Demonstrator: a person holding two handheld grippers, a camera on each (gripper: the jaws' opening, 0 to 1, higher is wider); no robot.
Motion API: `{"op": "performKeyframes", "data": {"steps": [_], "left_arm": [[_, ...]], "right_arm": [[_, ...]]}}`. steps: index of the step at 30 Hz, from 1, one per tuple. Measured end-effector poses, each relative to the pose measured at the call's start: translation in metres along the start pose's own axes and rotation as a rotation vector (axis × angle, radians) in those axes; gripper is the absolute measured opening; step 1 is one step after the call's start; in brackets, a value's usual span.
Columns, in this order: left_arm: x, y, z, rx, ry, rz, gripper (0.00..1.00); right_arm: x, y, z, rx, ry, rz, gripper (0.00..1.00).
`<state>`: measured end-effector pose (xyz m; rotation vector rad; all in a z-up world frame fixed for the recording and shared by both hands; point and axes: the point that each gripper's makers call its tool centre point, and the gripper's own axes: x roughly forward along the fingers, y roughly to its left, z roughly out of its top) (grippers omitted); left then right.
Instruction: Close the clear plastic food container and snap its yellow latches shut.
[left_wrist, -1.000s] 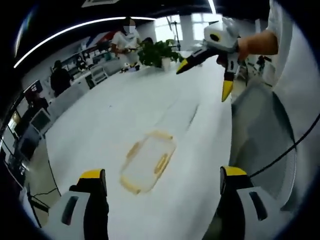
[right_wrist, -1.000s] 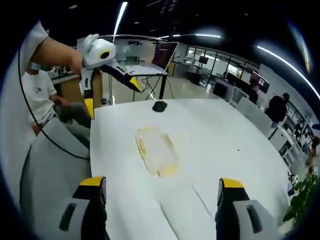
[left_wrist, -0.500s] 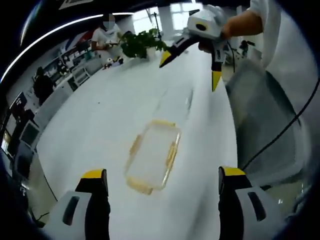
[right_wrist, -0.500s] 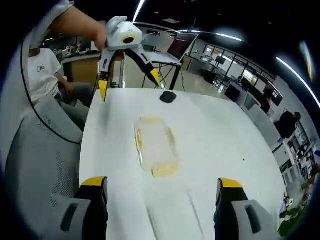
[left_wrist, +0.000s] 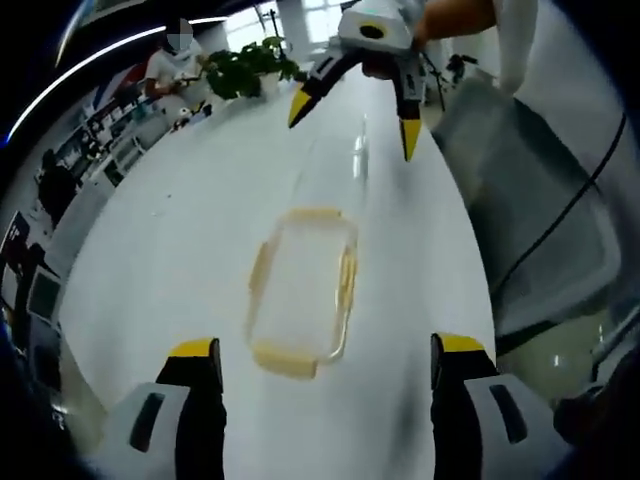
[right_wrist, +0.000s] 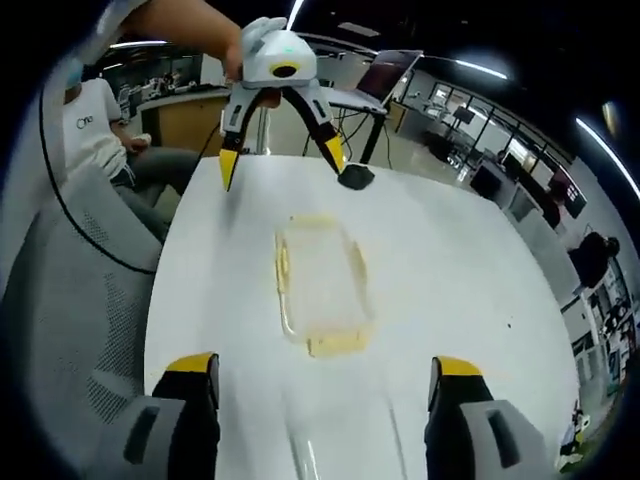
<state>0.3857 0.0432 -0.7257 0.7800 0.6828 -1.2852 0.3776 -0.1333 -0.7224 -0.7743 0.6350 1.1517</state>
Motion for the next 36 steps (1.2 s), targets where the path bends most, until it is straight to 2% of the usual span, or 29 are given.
{"op": "performKeyframes", "data": {"steps": [7, 13, 19, 23, 26, 29, 36], "left_arm": [[0.011, 0.006, -0.012, 0.057, 0.034, -0.048, 0.8], [0.02, 0.02, -0.019, 0.072, 0.047, -0.054, 0.78], [0.028, 0.024, -0.027, 0.074, 0.053, -0.083, 0.76], [0.031, 0.027, -0.032, 0.073, 0.059, -0.096, 0.73], [0.035, 0.029, -0.038, 0.084, 0.077, -0.1, 0.71], [0.038, 0.032, -0.04, 0.071, 0.072, -0.108, 0.71], [0.044, 0.037, -0.047, 0.079, 0.082, -0.112, 0.67]], "right_arm": [[0.014, -0.007, -0.005, -0.002, 0.021, 0.013, 0.81], [0.025, -0.011, -0.01, -0.007, 0.047, 0.029, 0.78], [0.038, -0.012, -0.013, 0.01, 0.055, 0.055, 0.75], [0.045, -0.014, -0.017, 0.018, 0.078, 0.078, 0.66], [0.05, -0.018, -0.017, 0.021, 0.079, 0.081, 0.63], [0.056, -0.019, -0.018, 0.001, 0.096, 0.089, 0.58], [0.069, -0.019, -0.022, -0.006, 0.118, 0.116, 0.55]]}}
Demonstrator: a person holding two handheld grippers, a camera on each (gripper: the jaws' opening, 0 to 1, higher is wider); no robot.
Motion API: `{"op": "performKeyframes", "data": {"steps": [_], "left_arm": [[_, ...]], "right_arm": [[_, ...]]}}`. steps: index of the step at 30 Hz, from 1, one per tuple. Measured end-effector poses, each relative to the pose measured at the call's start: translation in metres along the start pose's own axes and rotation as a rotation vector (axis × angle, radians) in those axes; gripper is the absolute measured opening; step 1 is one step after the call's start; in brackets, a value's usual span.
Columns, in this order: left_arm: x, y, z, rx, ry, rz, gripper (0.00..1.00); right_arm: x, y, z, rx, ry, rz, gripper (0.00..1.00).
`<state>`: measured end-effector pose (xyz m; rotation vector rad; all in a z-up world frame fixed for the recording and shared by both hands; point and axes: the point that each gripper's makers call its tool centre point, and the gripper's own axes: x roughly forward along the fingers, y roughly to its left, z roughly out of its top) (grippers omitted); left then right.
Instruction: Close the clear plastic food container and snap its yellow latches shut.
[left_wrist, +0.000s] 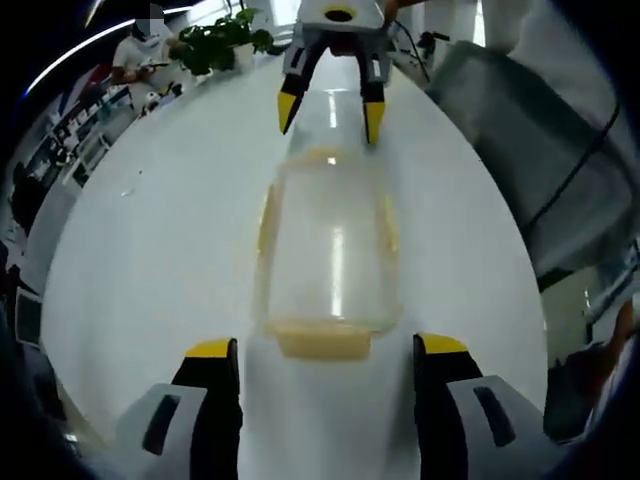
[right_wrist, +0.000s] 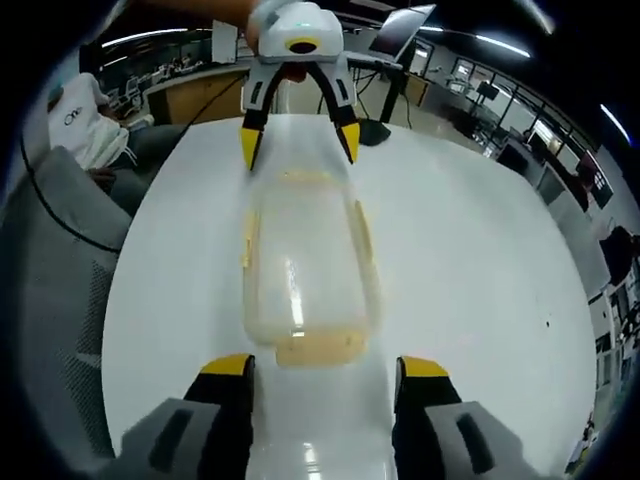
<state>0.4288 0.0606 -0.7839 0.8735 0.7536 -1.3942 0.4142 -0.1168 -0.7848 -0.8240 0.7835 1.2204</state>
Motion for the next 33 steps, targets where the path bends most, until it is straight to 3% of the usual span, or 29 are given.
{"op": "performKeyframes", "data": {"steps": [7, 22, 28, 33], "left_arm": [[0.005, 0.005, -0.008, 0.008, 0.019, 0.001, 0.62], [0.013, -0.002, -0.004, 0.005, 0.0, -0.054, 0.46], [0.014, -0.005, -0.003, 0.003, 0.0, -0.068, 0.41], [0.013, -0.004, -0.004, 0.004, -0.01, -0.067, 0.38]], "right_arm": [[0.006, 0.003, -0.001, -0.005, 0.019, 0.036, 0.51], [0.019, 0.005, 0.0, -0.018, 0.039, 0.074, 0.47], [0.021, 0.009, 0.002, -0.008, 0.039, 0.128, 0.41], [0.022, 0.009, 0.002, -0.046, 0.053, 0.145, 0.38]]}}
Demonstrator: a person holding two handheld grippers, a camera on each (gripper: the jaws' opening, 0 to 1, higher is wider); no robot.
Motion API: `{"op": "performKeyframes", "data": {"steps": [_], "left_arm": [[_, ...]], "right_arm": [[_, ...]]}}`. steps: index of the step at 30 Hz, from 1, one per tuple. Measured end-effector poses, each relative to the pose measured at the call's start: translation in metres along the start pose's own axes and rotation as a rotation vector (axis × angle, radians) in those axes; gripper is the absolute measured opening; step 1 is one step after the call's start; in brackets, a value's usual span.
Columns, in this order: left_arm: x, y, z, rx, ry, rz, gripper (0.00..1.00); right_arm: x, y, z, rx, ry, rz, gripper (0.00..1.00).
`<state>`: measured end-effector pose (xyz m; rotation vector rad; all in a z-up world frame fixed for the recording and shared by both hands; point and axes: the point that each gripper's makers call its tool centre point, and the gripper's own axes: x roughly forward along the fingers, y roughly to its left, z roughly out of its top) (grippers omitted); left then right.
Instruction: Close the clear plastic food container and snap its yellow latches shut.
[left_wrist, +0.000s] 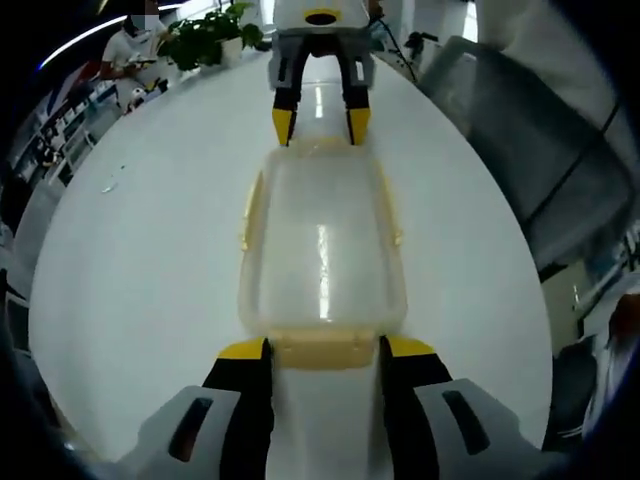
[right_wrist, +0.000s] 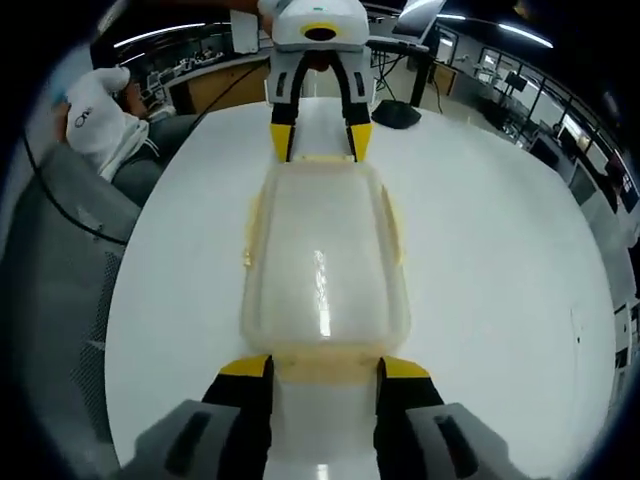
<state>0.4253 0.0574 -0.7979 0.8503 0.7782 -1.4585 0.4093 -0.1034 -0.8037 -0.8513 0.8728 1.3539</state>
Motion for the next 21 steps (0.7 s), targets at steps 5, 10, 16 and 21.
{"op": "performKeyframes", "data": {"steps": [5, 10, 16, 21], "left_arm": [[0.002, -0.002, 0.0, 0.007, 0.021, 0.003, 0.37], [0.002, -0.001, 0.0, -0.004, 0.04, 0.005, 0.37], [-0.001, -0.002, -0.002, 0.017, 0.065, 0.023, 0.37], [-0.019, -0.002, 0.007, -0.027, 0.047, 0.041, 0.37]], "right_arm": [[0.0, 0.0, 0.0, 0.002, 0.008, -0.002, 0.37], [0.0, 0.0, 0.0, -0.001, 0.0, 0.0, 0.37], [-0.002, -0.002, 0.003, 0.017, -0.022, 0.015, 0.36], [-0.018, -0.007, 0.013, -0.04, -0.04, -0.006, 0.36]]}}
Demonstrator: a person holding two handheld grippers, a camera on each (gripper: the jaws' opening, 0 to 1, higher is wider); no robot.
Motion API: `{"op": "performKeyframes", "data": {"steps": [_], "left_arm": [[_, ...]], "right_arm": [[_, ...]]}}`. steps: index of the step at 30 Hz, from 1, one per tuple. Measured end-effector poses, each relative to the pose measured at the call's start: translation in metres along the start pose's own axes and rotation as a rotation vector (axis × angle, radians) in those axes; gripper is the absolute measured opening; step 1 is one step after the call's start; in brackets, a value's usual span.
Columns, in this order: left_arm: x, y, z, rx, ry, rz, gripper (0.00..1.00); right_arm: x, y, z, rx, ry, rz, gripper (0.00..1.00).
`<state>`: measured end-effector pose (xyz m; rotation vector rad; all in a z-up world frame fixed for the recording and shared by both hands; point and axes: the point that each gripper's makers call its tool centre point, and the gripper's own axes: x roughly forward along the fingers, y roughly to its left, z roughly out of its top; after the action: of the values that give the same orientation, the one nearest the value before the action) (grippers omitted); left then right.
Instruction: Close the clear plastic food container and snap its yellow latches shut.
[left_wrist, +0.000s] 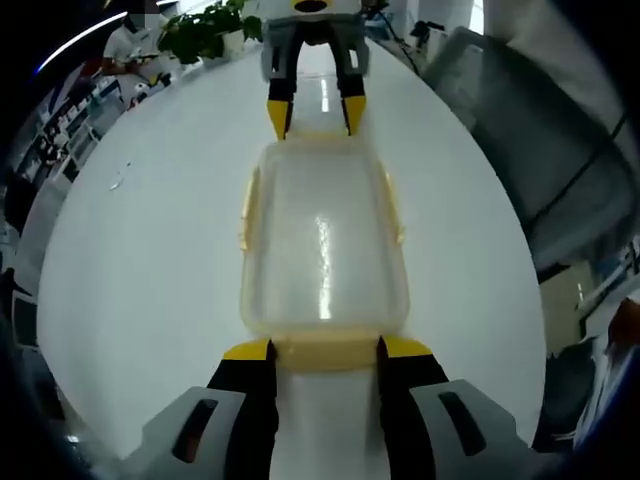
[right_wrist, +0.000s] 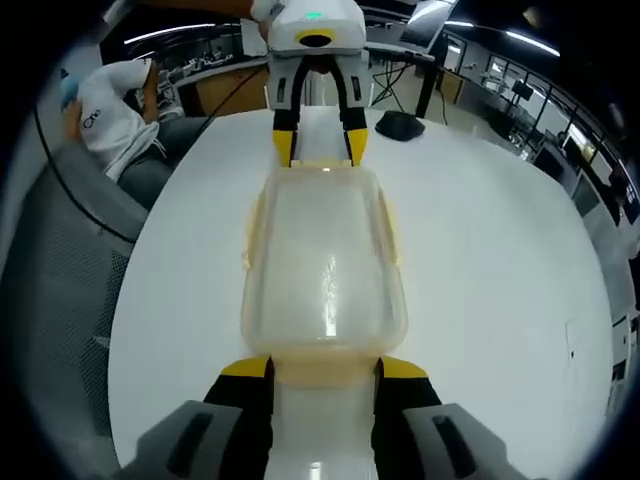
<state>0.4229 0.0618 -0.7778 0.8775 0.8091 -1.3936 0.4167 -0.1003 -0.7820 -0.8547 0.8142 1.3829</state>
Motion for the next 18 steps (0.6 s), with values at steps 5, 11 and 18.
{"op": "performKeyframes", "data": {"steps": [5, 11, 18], "left_arm": [[-0.02, 0.001, 0.014, 0.012, 0.008, 0.015, 0.37], [-0.036, -0.006, 0.034, -0.016, 0.014, -0.012, 0.36], [-0.046, -0.008, 0.062, -0.003, 0.033, -0.016, 0.36]], "right_arm": [[-0.02, 0.002, 0.009, 0.023, -0.04, 0.02, 0.36], [-0.043, 0.008, 0.009, 0.018, -0.065, 0.034, 0.36], [-0.074, 0.014, 0.004, 0.024, -0.088, 0.025, 0.36]]}}
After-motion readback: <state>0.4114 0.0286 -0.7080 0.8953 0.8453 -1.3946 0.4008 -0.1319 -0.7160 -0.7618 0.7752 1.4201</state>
